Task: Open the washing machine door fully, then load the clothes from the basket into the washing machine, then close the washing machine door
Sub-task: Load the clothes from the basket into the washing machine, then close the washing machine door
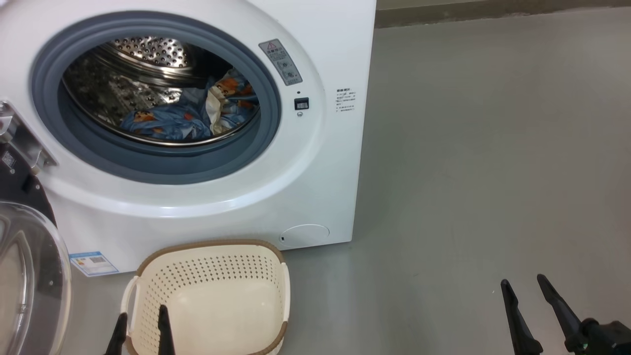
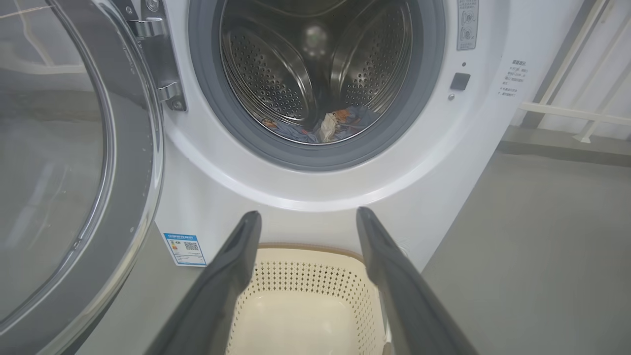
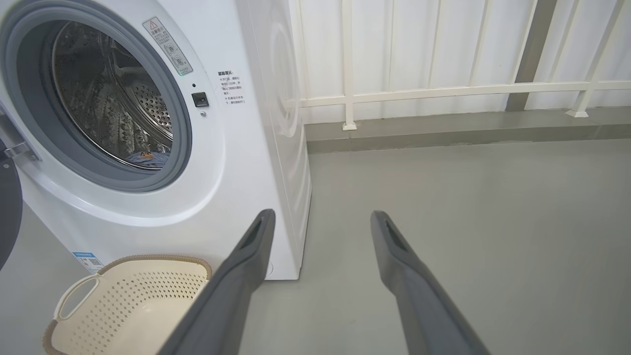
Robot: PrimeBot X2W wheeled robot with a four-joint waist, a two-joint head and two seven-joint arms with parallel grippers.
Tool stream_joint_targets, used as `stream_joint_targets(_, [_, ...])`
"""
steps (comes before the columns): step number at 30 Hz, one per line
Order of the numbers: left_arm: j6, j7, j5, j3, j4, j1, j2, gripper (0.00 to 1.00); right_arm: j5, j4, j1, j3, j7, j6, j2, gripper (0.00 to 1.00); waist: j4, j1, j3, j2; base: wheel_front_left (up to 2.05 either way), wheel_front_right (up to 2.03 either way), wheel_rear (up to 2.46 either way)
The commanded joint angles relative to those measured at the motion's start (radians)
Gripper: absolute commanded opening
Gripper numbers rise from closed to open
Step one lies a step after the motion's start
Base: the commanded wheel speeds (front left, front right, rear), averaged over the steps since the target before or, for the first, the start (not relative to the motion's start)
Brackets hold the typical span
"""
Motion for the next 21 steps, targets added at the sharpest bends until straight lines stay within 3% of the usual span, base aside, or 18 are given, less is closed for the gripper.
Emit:
stream_joint_targets(1, [-0.005, -0.006, 0.015, 0.038, -0.030, -0.005, 0.011, 1.00, -0.010, -0.023, 0.006, 0.016, -0.005, 0.002, -0.012, 1.00, 0.001, 0.0000, -0.003, 0.0000, 0.00, 0.00, 0.00])
stream_joint_targets(14, [0.002, -0.006, 0.018, 0.043, -0.048, -0.002, 0.011, 1.00, -0.010, -0.014, 0.002, 0.014, -0.005, 0.002, -0.008, 1.00, 0.013, 0.0000, 0.002, 0.0000, -0.02, 0.02, 0.00])
stream_joint_targets(21, [0.006, -0.006, 0.015, 0.045, -0.043, -0.004, 0.011, 1.00, -0.008, -0.014, -0.005, 0.017, -0.005, 0.002, -0.008, 1.00, 0.019, 0.0000, 0.006, 0.0000, -0.87, 0.87, 0.00])
